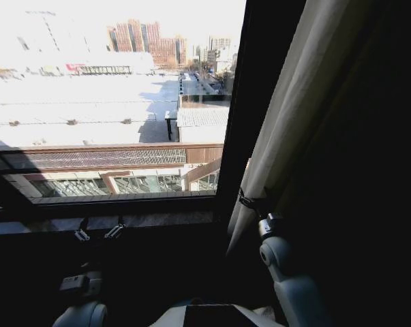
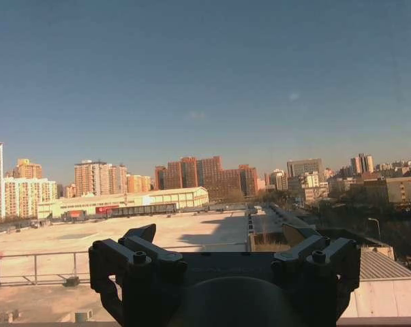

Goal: Open the curtains by pulling them apart, changing their state from closed to fully open.

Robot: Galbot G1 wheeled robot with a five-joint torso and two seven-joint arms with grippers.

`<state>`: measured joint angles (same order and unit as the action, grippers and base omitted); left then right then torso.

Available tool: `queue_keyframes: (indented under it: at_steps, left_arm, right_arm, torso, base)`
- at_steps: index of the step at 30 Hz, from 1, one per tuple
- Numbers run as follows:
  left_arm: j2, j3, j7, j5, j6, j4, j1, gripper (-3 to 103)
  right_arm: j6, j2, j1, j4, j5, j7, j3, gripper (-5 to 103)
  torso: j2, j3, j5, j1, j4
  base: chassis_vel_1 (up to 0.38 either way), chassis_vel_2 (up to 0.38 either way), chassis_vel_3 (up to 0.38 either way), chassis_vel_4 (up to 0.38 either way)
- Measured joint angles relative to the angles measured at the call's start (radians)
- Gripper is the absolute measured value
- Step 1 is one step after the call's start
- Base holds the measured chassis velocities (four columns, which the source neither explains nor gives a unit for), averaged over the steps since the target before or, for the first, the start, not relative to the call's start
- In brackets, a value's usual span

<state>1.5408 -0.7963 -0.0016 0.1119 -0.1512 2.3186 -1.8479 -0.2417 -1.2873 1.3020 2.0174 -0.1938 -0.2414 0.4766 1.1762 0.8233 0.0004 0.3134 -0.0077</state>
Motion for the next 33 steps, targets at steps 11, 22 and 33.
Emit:
queue_keyframes:
  at_steps: [11, 22, 33]
  left_arm:
    - [0.004, -0.001, -0.001, -0.006, -0.001, 0.003, -0.002, 100]
    - [0.003, -0.001, -0.001, -0.006, 0.001, 0.000, 0.005, 100]
    - [0.001, 0.001, -0.001, -0.006, 0.008, -0.005, 0.009, 100]
  right_arm:
    - [-0.006, -0.003, -0.164, -0.131, -0.030, -0.012, -0.002, 100]
    - [-0.006, -0.015, -0.236, -0.186, -0.037, -0.010, -0.006, 73]
    - [0.001, -0.012, -0.241, -0.196, -0.037, -0.007, -0.008, 34]
  torso:
    - [0.000, 0.000, 0.0000, 0.001, 0.0002]
    - [0.000, 0.000, -0.0004, 0.001, 0.0001]
    - [0.000, 0.000, -0.0003, 0.001, 0.0001]
  base:
    - [0.000, 0.000, 0.000, 0.000]
    - [0.000, 0.000, 0.000, 0.000]
    - [0.000, 0.000, 0.000, 0.000]
